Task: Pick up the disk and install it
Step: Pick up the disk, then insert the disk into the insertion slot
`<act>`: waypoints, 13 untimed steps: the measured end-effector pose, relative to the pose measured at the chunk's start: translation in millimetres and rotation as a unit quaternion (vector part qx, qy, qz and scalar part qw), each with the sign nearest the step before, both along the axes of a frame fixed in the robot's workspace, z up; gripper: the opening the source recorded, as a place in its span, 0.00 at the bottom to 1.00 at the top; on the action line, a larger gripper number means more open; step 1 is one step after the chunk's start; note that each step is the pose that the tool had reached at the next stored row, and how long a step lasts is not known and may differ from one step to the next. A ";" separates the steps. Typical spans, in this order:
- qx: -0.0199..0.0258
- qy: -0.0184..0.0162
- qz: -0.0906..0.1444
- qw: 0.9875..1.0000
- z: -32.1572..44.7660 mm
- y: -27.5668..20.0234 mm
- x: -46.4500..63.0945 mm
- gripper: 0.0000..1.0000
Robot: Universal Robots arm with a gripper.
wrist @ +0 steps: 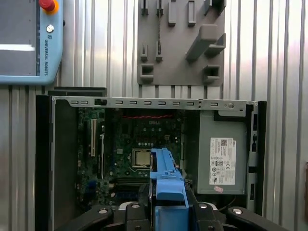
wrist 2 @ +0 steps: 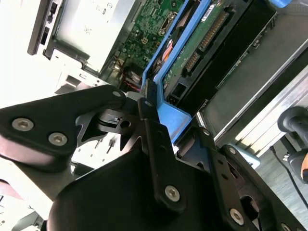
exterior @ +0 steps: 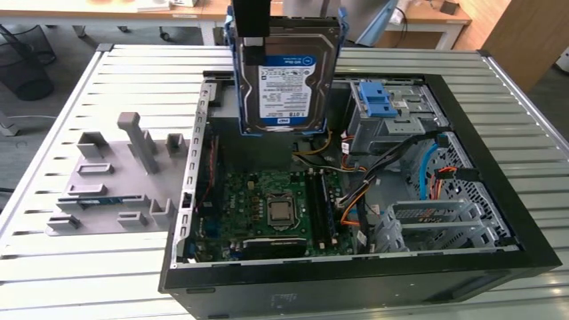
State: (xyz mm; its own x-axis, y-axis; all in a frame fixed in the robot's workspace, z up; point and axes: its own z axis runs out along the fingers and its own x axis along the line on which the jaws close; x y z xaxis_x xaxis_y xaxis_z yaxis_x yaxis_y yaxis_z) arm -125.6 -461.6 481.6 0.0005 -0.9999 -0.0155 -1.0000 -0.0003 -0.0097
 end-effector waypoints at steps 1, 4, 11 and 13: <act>0.000 0.000 0.000 1.000 0.0 0.0 2.8 0.36; 0.000 0.000 0.000 1.000 0.0 0.0 11.4 0.36; 0.000 0.000 0.000 1.000 0.0 0.0 14.5 0.36; 0.000 0.000 0.000 1.000 0.0 0.0 14.6 0.36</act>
